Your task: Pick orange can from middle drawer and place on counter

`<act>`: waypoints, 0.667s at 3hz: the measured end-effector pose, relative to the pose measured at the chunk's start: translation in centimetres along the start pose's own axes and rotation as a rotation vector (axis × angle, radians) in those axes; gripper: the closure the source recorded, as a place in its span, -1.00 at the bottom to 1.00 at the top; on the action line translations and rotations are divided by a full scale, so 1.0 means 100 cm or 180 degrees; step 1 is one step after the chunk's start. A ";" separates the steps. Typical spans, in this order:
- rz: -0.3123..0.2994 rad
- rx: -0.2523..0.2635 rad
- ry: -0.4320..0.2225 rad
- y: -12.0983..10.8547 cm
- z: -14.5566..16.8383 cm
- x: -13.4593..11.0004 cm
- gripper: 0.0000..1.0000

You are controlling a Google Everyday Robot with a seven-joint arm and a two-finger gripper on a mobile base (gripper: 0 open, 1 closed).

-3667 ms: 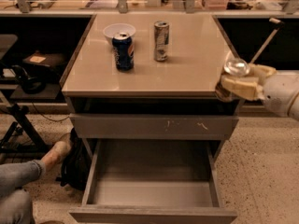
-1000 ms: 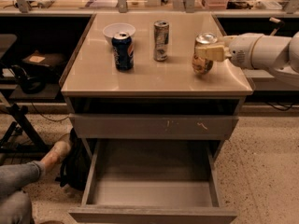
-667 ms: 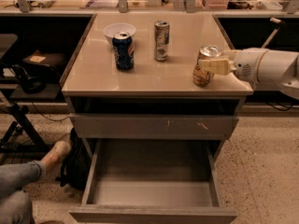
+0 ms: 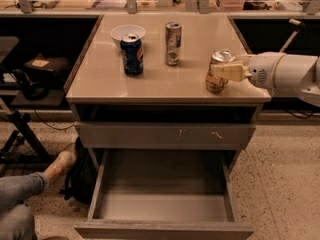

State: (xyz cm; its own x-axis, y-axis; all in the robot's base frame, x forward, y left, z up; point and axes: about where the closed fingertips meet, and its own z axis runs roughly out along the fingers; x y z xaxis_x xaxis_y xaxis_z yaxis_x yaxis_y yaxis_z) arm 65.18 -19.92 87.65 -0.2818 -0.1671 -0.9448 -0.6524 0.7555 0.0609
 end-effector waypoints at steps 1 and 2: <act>0.0000 0.0000 0.0000 0.000 0.000 0.000 -0.30; 0.0000 0.0000 0.0000 0.000 0.000 0.000 -0.77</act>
Offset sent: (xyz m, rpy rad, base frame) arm 0.0000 0.0000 0.0000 0.0000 0.0000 0.0000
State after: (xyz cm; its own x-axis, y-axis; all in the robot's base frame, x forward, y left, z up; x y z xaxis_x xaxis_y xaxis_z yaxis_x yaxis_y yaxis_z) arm 65.18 -19.91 87.65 -0.2818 -0.1671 -0.9448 -0.6524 0.7554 0.0610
